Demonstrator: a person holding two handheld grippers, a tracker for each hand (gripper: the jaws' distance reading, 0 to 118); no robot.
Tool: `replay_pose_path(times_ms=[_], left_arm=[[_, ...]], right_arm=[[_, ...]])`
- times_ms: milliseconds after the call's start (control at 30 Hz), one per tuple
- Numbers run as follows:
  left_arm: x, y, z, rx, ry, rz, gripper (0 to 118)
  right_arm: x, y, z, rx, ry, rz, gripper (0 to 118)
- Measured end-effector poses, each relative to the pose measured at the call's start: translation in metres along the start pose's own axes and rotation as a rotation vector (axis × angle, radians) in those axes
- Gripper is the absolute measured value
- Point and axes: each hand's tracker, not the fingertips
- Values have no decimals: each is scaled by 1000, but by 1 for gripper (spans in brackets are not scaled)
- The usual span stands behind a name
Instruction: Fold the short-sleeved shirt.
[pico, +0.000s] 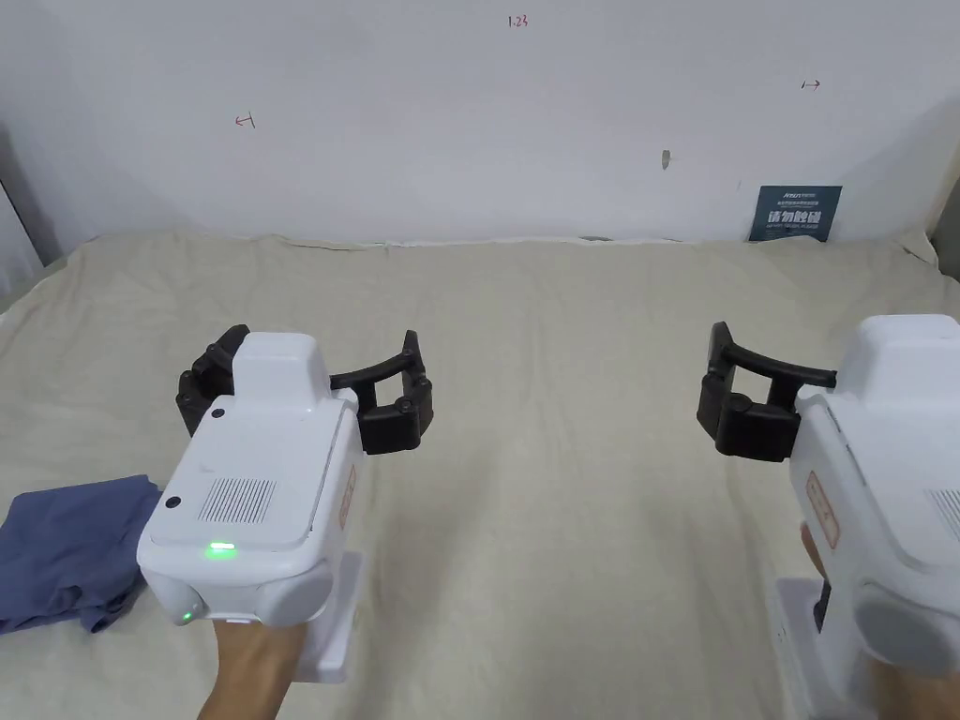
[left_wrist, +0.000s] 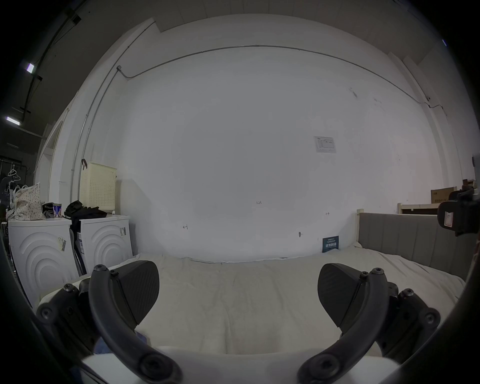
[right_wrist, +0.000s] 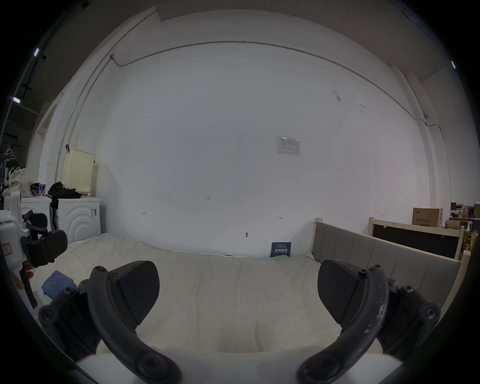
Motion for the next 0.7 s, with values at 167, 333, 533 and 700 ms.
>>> replay_pose_path(times_ms=[167, 333, 533, 700], left_arm=[[1, -1, 0, -1, -1, -3, 118], [1, 0, 1, -1, 0, -1, 118], [1, -1, 0, -4, -2, -9, 118], [1, -1, 0, -7, -3, -3, 118]], right_arm=[[0, 0, 1, 3, 2, -1, 118], [0, 1, 1, 10, 3, -9, 118], [0, 2, 2, 20, 1, -13, 118], [0, 3, 2, 17, -1, -9, 118]])
